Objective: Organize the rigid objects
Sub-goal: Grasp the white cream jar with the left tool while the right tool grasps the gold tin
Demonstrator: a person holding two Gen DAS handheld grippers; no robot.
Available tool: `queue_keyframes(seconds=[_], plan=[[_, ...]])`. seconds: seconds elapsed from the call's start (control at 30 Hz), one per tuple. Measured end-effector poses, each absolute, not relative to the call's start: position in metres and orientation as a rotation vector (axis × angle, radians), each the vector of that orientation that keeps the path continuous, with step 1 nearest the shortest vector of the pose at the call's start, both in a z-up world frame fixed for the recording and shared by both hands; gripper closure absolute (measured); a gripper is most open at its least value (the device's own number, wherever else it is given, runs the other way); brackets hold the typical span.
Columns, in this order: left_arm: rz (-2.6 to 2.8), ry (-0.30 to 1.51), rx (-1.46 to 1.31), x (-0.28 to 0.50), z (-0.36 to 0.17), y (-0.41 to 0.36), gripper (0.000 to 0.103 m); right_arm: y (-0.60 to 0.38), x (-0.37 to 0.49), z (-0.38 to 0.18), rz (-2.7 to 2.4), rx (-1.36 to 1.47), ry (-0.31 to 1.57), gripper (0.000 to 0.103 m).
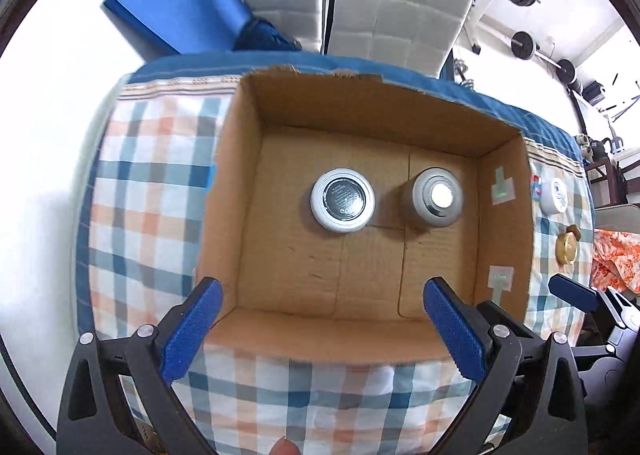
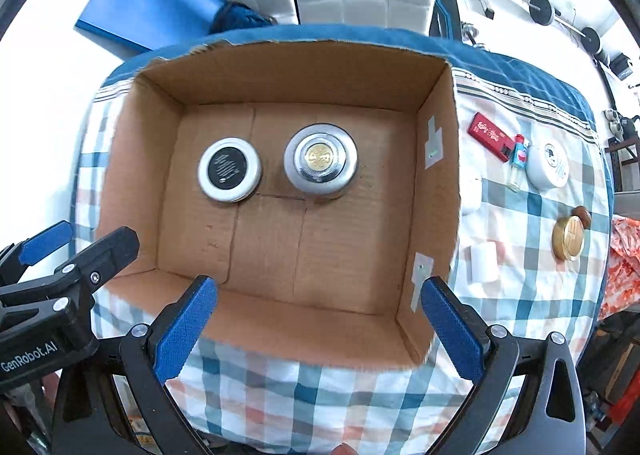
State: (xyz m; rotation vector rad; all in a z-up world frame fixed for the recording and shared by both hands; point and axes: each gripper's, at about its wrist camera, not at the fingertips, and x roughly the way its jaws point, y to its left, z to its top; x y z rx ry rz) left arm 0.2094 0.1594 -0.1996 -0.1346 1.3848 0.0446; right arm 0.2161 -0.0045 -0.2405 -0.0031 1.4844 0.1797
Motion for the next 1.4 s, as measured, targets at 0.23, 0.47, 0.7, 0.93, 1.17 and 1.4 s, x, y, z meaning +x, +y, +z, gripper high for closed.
queue_keyframes(seconds=[0.23, 0.47, 0.7, 0.93, 1.17, 1.4], plan=[[0.05, 1.342, -0.132, 0.186, -0.172, 0.151, 0.0, -0.01, 0.194, -0.216, 0.22, 0.006, 1.441, 0.0], [0.008, 1.289, -0.104, 0.187, -0.145, 0.112, 0.0, -0.046, 0.187, -0.196, 0.234, 0.085, 1.415, 0.0], [-0.117, 1.26, -0.042, 0.219, -0.131, 0.023, 0.0, -0.136, 0.196, -0.181, 0.118, 0.163, 1.395, 0.0], [-0.216, 1.327, 0.013, 0.274, -0.165, -0.082, 0.0, -0.273, 0.225, -0.207, -0.129, 0.258, 1.411, 0.0], [-0.227, 1.461, 0.056, 0.336, -0.24, -0.161, 0.0, -0.369, 0.252, -0.294, -0.265, 0.414, 1.516, 0.0], [-0.221, 1.562, 0.131, 0.371, -0.303, -0.199, 0.0, -0.397, 0.273, -0.377, -0.308, 0.523, 1.6, 0.0]])
